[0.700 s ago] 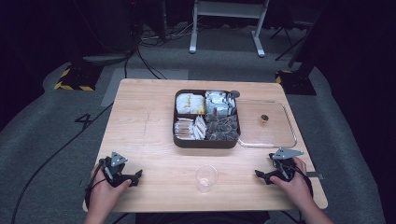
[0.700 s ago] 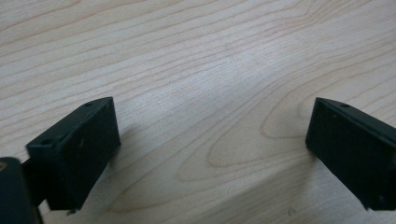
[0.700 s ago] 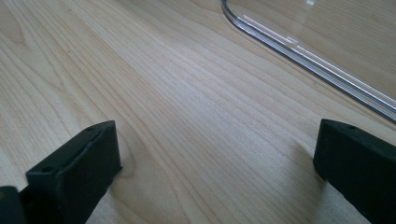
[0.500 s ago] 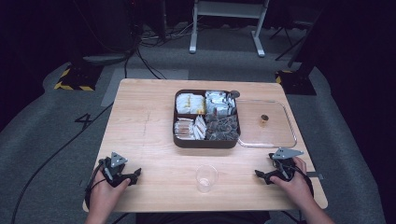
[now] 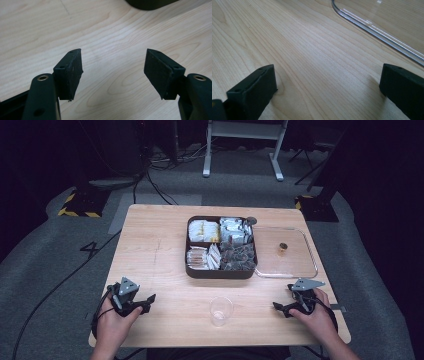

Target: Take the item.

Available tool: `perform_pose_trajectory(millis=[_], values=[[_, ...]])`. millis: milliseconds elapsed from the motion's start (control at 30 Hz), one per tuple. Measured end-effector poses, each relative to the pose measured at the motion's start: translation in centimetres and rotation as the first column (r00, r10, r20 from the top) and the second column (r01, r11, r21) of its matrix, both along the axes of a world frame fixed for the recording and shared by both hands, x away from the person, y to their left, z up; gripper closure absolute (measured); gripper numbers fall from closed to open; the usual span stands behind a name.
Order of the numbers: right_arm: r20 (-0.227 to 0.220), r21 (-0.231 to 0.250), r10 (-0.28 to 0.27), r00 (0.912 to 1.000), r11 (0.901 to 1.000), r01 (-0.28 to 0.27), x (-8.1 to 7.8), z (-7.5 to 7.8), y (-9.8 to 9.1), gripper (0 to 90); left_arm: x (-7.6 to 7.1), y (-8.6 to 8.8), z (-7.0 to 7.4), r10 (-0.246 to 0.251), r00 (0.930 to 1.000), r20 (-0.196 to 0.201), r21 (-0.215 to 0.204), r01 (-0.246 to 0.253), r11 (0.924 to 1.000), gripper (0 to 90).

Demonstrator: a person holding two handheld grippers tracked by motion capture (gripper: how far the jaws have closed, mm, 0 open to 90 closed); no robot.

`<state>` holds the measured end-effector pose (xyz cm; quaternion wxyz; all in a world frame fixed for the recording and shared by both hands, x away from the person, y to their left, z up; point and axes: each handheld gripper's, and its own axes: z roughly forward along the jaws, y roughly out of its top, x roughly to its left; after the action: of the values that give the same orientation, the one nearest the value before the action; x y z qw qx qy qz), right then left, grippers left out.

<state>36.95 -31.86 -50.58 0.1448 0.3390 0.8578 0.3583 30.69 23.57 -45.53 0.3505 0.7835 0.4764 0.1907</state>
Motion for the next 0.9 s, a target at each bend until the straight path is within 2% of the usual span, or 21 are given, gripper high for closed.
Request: perform_pose_trajectory(millis=[100,167,200,233,467,533,667,700,900], values=[[-0.001,0.000,-0.002,1.0000,1.0000,0.002,0.0,0.0,0.0,1.1,0.0,-0.5,0.8,-0.006,0.9999,0.010,0.000,0.006,1.0000,31.5],[-0.001,0.000,-0.006,1.0000,1.0000,0.006,-0.1,0.0,0.0,1.1,-0.1,-1.2,1.9,0.018,0.9985,0.052,-0.018,-0.017,0.9997,30.1],[-0.001,0.000,-0.006,1.0000,1.0000,0.006,-0.1,0.0,0.0,1.1,-0.1,-1.2,1.9,0.018,0.9985,0.052,-0.018,-0.017,0.9997,30.1],[-0.001,0.000,-0.008,1.0000,1.0000,0.008,-0.1,0.0,0.0,1.1,0.0,-1.6,2.5,0.021,0.9981,0.058,-0.022,-0.019,0.9996,30.1],[-0.001,0.001,-0.012,0.9999,0.9999,0.012,-0.1,0.0,0.0,1.2,0.1,-2.8,4.1,0.009,0.9978,0.065,-0.037,-0.007,0.9993,30.4],[-0.002,0.001,-0.012,0.9999,0.9999,0.012,-0.1,0.0,0.0,1.2,0.1,-3.2,4.6,0.020,0.9981,0.059,-0.037,-0.018,0.9991,33.4],[-0.001,0.001,-0.012,0.9999,0.9999,0.012,-0.1,0.0,0.0,1.2,0.3,-3.9,5.8,0.047,0.9975,0.052,-0.044,-0.045,0.9980,32.7],[-0.001,0.001,-0.012,0.9999,0.9999,0.012,-0.1,0.0,0.0,1.2,0.6,-4.4,6.2,0.035,0.9972,0.066,-0.047,-0.032,0.9984,32.5],[-0.001,0.002,-0.012,0.9999,0.9999,0.012,-0.1,0.0,0.0,1.2,1.8,-5.9,6.8,0.009,0.9970,0.076,-0.044,-0.005,0.9990,32.6]])
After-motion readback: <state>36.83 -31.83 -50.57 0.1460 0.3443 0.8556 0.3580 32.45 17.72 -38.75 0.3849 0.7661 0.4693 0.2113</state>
